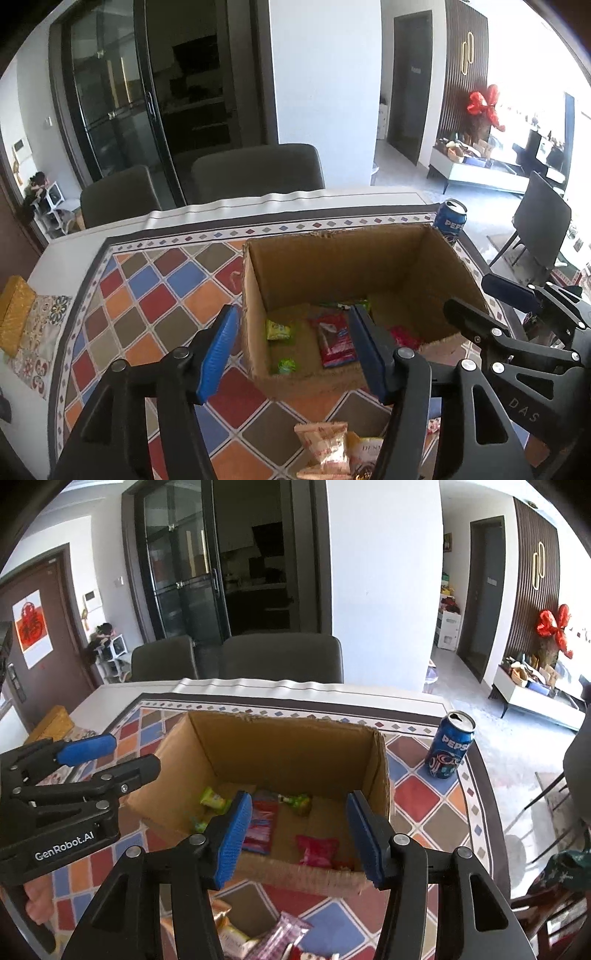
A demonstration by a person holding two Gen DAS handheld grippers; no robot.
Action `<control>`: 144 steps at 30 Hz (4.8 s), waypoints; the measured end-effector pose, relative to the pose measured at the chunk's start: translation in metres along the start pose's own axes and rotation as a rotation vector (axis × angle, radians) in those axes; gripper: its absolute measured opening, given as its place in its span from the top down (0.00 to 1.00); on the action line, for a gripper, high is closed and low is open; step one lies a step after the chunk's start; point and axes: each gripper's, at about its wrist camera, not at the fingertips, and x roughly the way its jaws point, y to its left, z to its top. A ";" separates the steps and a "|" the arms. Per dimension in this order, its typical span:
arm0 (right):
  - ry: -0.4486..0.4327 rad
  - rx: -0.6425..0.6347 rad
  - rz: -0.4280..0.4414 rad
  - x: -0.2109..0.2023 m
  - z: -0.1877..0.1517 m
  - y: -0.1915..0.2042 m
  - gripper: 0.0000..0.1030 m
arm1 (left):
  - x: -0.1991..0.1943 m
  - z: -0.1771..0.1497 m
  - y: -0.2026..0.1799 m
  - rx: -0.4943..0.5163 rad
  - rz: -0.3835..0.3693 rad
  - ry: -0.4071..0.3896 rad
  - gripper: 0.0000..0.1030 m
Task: Organize snacks
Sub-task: 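Withdraw both tools from the box back toward the remaining snacks, then grasp the red-white candy bar with the right gripper while the left grasps the cream biscuit bag, then carry both snacks into the box and open both grippers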
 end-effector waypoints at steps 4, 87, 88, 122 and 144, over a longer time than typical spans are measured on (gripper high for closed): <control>0.003 0.013 0.020 -0.007 -0.010 0.002 0.47 | -0.012 -0.012 0.000 -0.004 0.000 -0.004 0.39; 0.383 0.130 -0.039 0.067 -0.164 -0.016 0.47 | 0.097 -0.153 -0.021 0.034 -0.063 0.362 0.47; 0.380 0.129 -0.038 0.066 -0.164 -0.017 0.47 | 0.097 -0.153 -0.020 0.036 -0.063 0.357 0.48; 0.156 0.107 0.035 -0.014 -0.121 0.001 0.52 | -0.018 -0.120 -0.016 -0.031 -0.089 0.091 0.50; -0.043 0.084 0.052 -0.058 -0.061 0.004 0.52 | -0.059 -0.059 -0.010 -0.036 -0.096 -0.088 0.50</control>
